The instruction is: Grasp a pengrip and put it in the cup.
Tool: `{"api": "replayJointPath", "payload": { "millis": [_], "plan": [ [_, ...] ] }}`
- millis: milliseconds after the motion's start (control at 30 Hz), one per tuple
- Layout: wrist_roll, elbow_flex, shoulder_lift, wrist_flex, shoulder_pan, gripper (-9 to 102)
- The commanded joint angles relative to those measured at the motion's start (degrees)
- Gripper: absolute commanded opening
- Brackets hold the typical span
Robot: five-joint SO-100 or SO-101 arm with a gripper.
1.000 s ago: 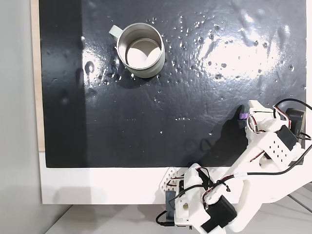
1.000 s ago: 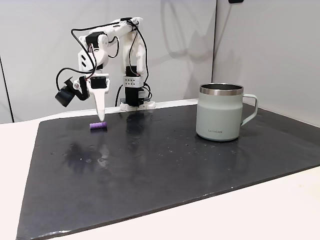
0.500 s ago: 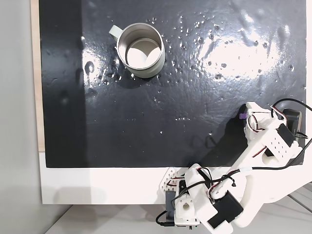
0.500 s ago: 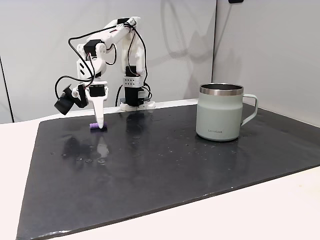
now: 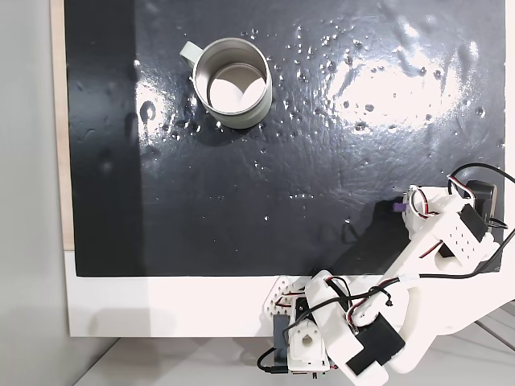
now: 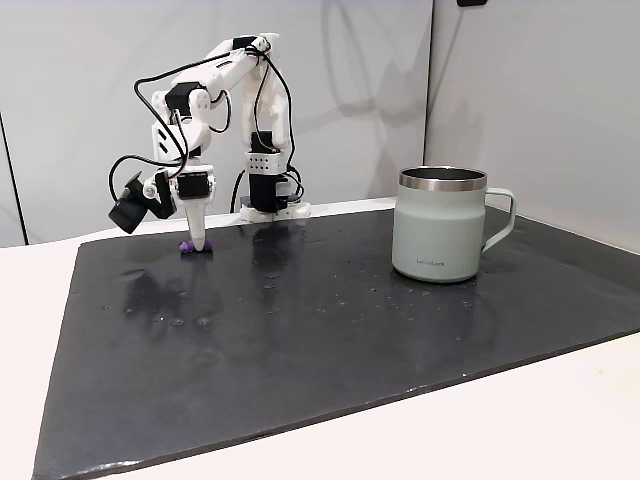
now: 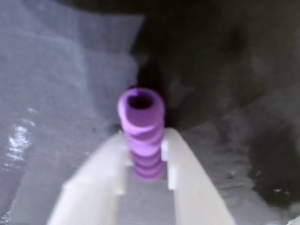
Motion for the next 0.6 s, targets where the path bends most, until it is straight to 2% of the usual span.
{"api": "replayJointPath", "payload": {
  "millis": [0,67,200,567],
  "plan": [
    [-0.09,-0.44,0.0,-2.02,0.62,0],
    [1.32,-2.64,0.7,0.7,0.35,0],
    [5.98,-11.16,5.1,12.74,-2.55,0],
    [13.18,-16.17,23.29,29.53,-9.14,0]
  ]
}}
